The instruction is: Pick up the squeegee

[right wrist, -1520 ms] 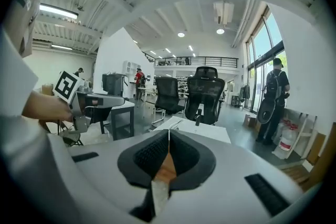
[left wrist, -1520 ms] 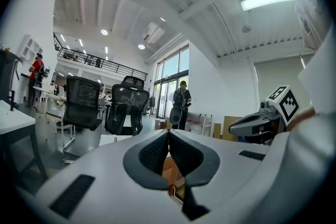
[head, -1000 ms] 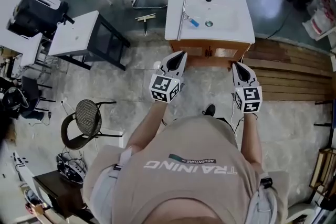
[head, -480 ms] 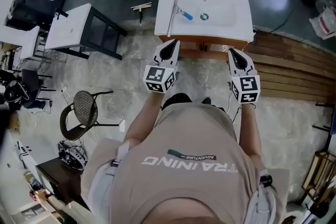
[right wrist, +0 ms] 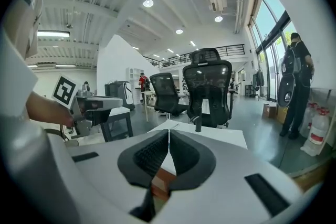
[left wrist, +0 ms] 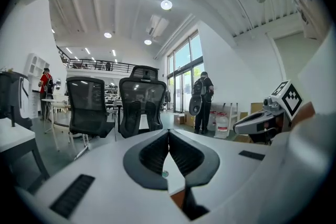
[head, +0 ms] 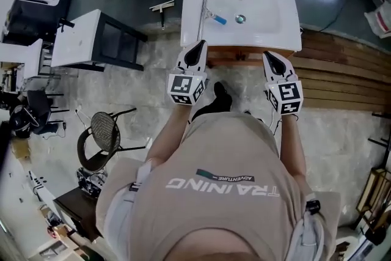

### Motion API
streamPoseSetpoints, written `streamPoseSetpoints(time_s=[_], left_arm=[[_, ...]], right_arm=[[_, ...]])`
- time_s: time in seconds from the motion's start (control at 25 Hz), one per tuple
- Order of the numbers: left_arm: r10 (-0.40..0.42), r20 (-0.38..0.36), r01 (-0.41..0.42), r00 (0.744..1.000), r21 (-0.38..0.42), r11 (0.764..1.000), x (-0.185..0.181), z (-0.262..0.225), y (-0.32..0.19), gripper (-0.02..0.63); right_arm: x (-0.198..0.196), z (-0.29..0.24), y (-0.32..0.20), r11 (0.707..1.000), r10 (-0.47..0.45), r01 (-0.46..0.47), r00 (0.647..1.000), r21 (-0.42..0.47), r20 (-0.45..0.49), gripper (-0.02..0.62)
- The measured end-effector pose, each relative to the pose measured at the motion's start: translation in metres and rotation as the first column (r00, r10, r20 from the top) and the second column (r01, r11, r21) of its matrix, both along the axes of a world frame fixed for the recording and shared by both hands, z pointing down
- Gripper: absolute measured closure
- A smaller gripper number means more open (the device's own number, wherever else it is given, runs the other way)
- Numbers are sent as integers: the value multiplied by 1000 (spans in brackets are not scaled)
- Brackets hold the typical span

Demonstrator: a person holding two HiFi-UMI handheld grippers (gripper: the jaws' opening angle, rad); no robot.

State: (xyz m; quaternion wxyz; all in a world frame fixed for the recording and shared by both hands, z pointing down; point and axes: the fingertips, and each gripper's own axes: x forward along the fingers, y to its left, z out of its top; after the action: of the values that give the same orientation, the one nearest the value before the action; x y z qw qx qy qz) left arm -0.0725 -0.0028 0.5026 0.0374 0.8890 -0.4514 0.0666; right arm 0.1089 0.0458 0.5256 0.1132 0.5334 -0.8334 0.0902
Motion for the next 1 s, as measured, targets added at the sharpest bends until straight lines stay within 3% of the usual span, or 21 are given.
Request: streamPoseSetpoints(time_s=[0.32,0.6,1.0], left_arm=[[53,-22,-53,998,-16,998,-15,11,-72,594],[95,-84,-104,992,-117,988,-19,37,-121,594],[89,-96,-104,991,-163,981,-20,41,-149,594]], right_arm=[[-22,-11,-71,1000,5,-5,1000,3,-19,563],[-31,6,-114,998,-4,3,1000,-60,-24,561],[-72,27,-182,983,-150,146,988,-108,-24,561]])
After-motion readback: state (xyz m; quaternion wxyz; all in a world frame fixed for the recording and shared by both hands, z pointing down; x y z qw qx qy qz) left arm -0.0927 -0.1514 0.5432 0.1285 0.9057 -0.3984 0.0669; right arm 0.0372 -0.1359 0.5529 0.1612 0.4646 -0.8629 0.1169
